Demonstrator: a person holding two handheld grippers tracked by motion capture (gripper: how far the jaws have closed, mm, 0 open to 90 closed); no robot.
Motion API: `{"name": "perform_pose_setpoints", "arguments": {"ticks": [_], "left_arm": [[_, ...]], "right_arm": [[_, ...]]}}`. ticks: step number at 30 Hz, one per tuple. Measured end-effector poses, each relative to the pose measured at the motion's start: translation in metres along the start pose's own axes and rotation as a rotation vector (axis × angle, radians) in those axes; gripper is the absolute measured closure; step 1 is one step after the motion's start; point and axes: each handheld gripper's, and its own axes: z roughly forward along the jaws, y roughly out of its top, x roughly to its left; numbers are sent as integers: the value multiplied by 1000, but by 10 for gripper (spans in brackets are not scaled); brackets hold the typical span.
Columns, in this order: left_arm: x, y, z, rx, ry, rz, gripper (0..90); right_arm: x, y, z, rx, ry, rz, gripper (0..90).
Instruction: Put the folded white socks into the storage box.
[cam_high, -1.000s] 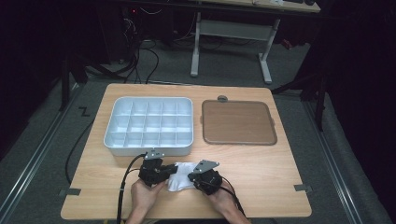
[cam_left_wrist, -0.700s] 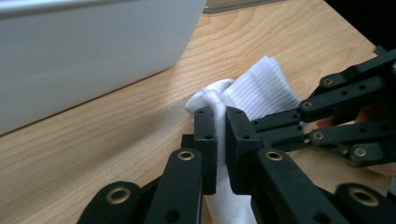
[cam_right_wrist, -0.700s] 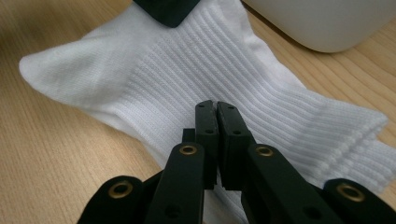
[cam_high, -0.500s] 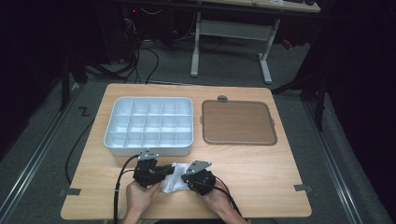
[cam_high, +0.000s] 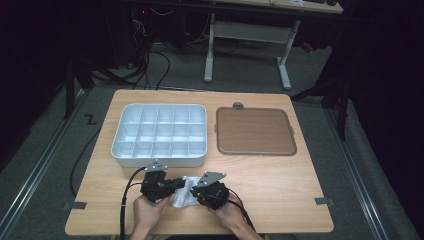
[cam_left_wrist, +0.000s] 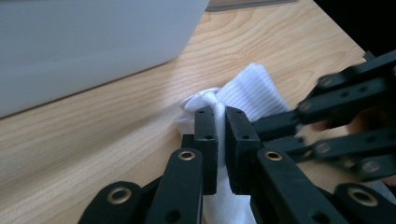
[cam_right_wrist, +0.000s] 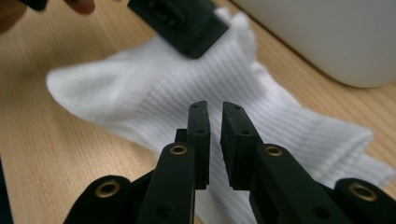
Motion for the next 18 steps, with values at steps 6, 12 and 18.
{"name": "perform_pose_setpoints", "arguments": {"ticks": [6, 12, 18], "left_arm": [[2, 0, -1, -3, 10, -10, 848], [1, 0, 0, 1, 3, -12, 847], [1, 0, -1, 0, 1, -17, 846]], "right_arm": [[-15, -5, -26, -36, -57, 53, 787], [-35, -19, -36, -30, -92, 140, 728], [-38, -28, -29, -6, -93, 160, 694]]}}
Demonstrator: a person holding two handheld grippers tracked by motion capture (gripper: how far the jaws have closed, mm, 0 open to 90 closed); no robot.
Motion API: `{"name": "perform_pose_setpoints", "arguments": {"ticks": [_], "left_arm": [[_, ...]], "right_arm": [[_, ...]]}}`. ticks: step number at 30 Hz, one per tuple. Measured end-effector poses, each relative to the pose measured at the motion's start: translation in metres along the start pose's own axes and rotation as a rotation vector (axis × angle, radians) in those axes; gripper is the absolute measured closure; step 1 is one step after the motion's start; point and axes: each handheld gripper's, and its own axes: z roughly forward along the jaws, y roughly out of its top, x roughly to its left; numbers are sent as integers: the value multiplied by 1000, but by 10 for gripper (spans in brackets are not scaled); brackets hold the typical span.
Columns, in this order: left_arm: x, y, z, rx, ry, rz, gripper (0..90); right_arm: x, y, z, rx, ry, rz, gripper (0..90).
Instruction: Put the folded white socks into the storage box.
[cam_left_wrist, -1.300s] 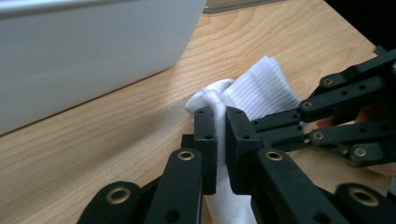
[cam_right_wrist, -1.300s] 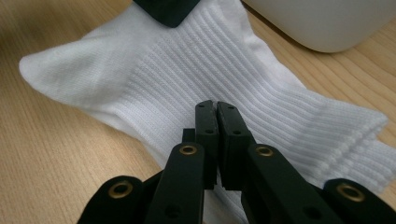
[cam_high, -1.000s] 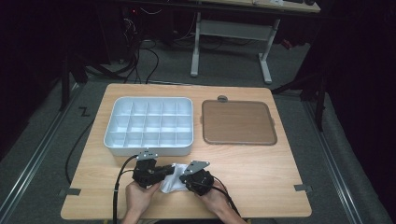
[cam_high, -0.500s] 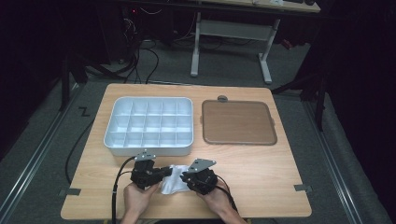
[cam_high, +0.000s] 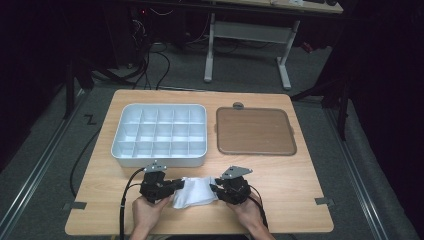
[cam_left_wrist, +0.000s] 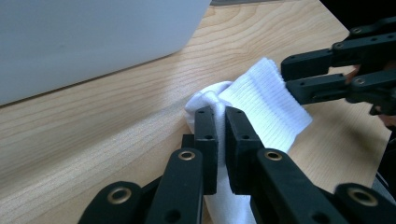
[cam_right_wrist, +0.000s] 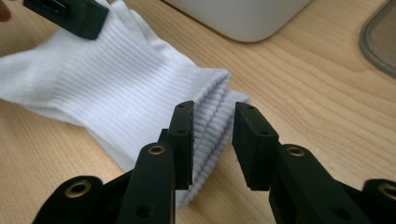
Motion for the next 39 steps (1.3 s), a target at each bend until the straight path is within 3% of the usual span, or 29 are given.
{"name": "perform_pose_setpoints", "arguments": {"ticks": [6, 14, 20, 39], "left_arm": [[-1, 1, -1, 3, -4, 1, 846], [-6, 4, -3, 1, -22, -2, 846], [-11, 7, -3, -1, -44, -11, 846], [-22, 11, 4, 2, -58, 15, 846]], "right_arm": [[-5, -6, 7, 13, 13, 31, 692], [-4, -4, 14, 15, 40, 18, 734], [2, 0, 19, 21, 49, 5, 741], [22, 14, 34, 27, 72, -22, 751]]}}
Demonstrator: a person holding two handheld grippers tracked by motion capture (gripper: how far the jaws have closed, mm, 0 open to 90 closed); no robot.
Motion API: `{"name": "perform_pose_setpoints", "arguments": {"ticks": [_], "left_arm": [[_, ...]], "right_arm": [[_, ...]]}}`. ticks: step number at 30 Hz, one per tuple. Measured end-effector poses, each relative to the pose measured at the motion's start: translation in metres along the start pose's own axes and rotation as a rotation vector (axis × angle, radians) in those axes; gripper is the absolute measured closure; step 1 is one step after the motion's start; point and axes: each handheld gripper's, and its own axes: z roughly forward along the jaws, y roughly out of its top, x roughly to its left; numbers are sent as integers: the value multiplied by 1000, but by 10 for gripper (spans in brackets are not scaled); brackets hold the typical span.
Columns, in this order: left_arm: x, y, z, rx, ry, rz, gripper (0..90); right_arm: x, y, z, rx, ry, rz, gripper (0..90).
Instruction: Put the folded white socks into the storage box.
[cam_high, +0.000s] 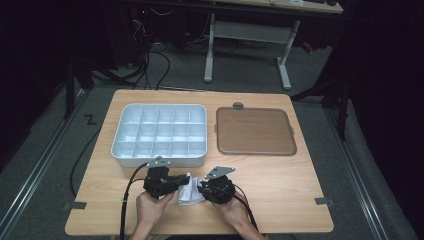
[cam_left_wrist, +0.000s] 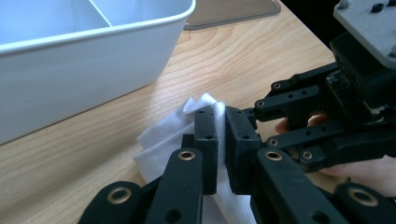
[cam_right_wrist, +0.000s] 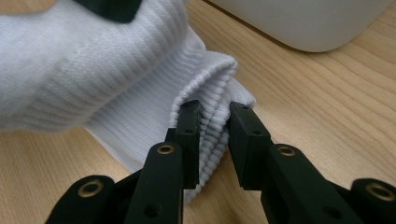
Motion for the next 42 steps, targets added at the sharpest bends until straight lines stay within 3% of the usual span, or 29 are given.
{"name": "perform_pose_setpoints", "arguments": {"ticks": [21, 34, 42], "left_arm": [[0, -10, 17, 15, -1, 27, 846], [0, -11, 16, 21, 15, 51, 846], [0, -11, 15, 22, 19, 54, 846]], "right_arm": [[6, 3, 7, -19, 40, -2, 751], [5, -1, -8, -44, 30, -18, 686], [-4, -9, -25, -74, 1, 0, 743]]}}
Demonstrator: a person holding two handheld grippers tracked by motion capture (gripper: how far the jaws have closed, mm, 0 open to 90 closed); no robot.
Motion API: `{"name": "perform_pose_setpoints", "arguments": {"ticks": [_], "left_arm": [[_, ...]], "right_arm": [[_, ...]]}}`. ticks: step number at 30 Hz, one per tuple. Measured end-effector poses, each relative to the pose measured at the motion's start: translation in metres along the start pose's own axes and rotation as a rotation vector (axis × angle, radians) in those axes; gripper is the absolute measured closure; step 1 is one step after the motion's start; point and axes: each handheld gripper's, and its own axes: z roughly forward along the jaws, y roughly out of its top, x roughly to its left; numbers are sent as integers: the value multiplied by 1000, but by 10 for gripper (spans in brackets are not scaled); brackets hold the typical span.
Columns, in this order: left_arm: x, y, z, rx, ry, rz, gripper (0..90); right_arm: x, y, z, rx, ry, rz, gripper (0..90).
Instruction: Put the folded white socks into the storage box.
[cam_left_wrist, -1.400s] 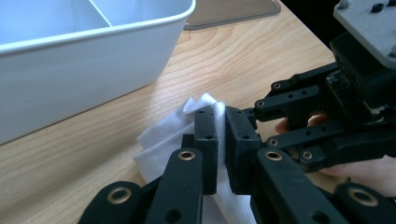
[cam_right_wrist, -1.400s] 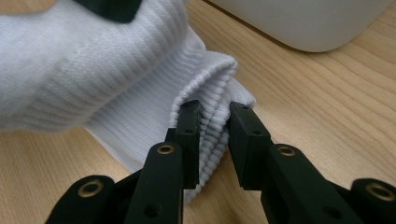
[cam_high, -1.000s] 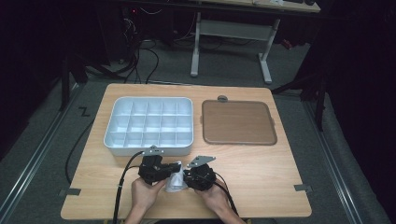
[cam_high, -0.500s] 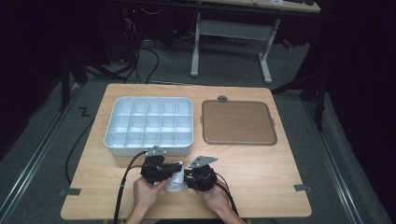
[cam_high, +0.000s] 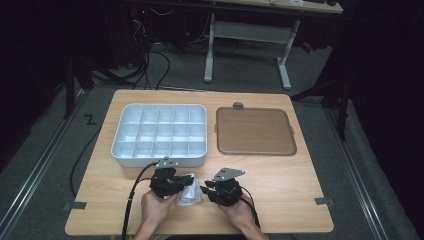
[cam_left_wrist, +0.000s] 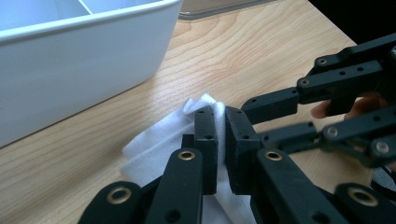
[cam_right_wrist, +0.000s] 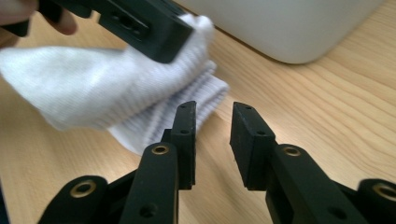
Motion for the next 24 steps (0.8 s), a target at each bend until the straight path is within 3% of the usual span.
{"name": "perform_pose_setpoints", "arguments": {"ticks": [8, 15, 24], "left_arm": [[-5, -1, 0, -2, -15, -5, 844], [-7, -4, 2, 2, -14, 4, 844], [-10, -15, 12, 1, 14, 71, 845]], "right_arm": [[0, -4, 11, 49, -10, -18, 791], [1, -5, 15, 53, -11, -28, 813], [3, -6, 19, 68, -13, -44, 853]]}}
